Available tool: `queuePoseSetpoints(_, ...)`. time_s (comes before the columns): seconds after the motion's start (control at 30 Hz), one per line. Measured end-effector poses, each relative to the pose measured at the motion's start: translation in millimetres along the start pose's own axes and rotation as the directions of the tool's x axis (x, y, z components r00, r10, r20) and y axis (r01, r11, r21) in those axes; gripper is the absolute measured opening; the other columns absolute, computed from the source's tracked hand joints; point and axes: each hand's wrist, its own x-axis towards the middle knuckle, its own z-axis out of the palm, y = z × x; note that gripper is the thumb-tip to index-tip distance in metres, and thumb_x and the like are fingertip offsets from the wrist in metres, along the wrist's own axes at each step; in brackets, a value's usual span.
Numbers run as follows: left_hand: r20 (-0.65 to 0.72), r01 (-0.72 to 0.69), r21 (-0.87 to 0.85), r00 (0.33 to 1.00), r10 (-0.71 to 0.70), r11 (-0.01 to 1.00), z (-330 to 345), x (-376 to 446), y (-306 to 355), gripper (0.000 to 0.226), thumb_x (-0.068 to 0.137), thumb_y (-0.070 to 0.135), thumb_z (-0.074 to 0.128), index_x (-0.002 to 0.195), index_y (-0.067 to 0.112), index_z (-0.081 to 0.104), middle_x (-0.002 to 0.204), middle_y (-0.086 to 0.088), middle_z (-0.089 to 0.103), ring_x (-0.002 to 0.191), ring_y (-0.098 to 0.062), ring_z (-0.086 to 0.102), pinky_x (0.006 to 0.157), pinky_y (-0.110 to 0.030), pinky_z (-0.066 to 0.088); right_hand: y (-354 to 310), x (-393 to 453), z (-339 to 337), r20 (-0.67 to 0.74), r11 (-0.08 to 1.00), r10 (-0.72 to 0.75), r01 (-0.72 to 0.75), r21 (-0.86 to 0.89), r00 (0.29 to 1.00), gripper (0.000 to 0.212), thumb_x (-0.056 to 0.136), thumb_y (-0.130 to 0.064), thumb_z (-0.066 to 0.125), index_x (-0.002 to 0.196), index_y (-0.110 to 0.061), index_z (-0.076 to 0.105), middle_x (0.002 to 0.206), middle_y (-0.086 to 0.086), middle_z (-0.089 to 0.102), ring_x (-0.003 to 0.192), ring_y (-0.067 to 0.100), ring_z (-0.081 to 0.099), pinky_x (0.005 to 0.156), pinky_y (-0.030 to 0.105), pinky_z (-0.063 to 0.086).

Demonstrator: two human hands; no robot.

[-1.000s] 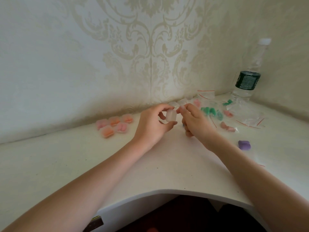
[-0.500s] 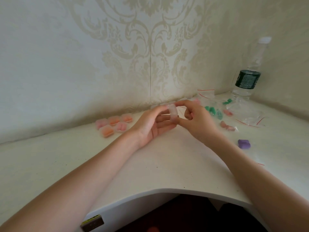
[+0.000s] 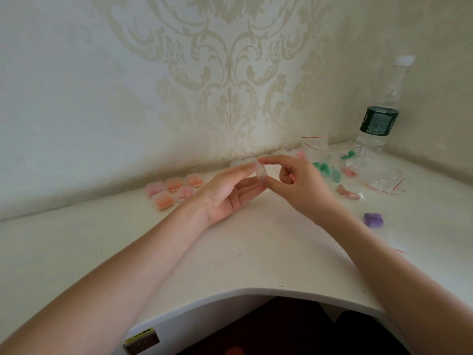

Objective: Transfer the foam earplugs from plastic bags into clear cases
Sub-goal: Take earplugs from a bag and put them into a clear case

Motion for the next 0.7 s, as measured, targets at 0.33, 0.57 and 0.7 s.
queuePoseSetpoints(0.33, -0.039, -0.124, 0.088, 0.991, 0.128, 0.988, -5.8, 7.5, -6.9, 0.036, 0.080, 0.002, 0.068, 0.115, 0.005, 0.064, 0.100, -0.012, 0.069, 0.093, -0.021, 0.068, 0.083, -0.025, 0.056, -4.3, -4.5, 3.3, 0.017, 0.991, -0.031, 0.033, -0.126, 0.999, 0.033, 0.089, -0.027, 0.065, 0.121, -0.033, 0.064, 0.055, -0.007, 0.026, 0.049, 0.007, 0.030, 0.048, 0.013, 0.027)
queuePoseSetpoints(0.57, -0.042, -0.362, 0.645, 0.862, 0.505, 0.673, -2.8, 8.2, -13.5, 0.050, 0.065, -0.002, 0.082, 0.110, 0.009, 0.065, 0.107, -0.007, 0.070, 0.098, -0.010, 0.067, 0.089, -0.022, 0.052, 0.1, 3.0, 2.6, 0.018, 0.964, 0.243, -0.244, 0.106, 0.970, 0.023, 0.089, -0.036, 0.061, 0.104, -0.022, 0.072, 0.056, -0.003, 0.032, 0.049, 0.010, 0.031, 0.052, 0.026, 0.030)
queuePoseSetpoints(0.7, 0.156, -0.495, 0.770, 0.758, 0.633, 0.403, 0.7, 7.0, -21.9, 0.050, 0.065, -0.007, 0.080, 0.112, 0.006, 0.068, 0.110, -0.003, 0.067, 0.097, 0.007, 0.061, 0.089, -0.010, 0.046, -1.6, 1.4, 4.3, 0.107, 0.935, 0.321, -0.332, 0.121, 0.941, 0.045, 0.091, -0.041, 0.058, 0.094, 0.002, 0.068, 0.056, 0.001, 0.024, 0.046, 0.012, 0.022, 0.045, 0.026, 0.021)
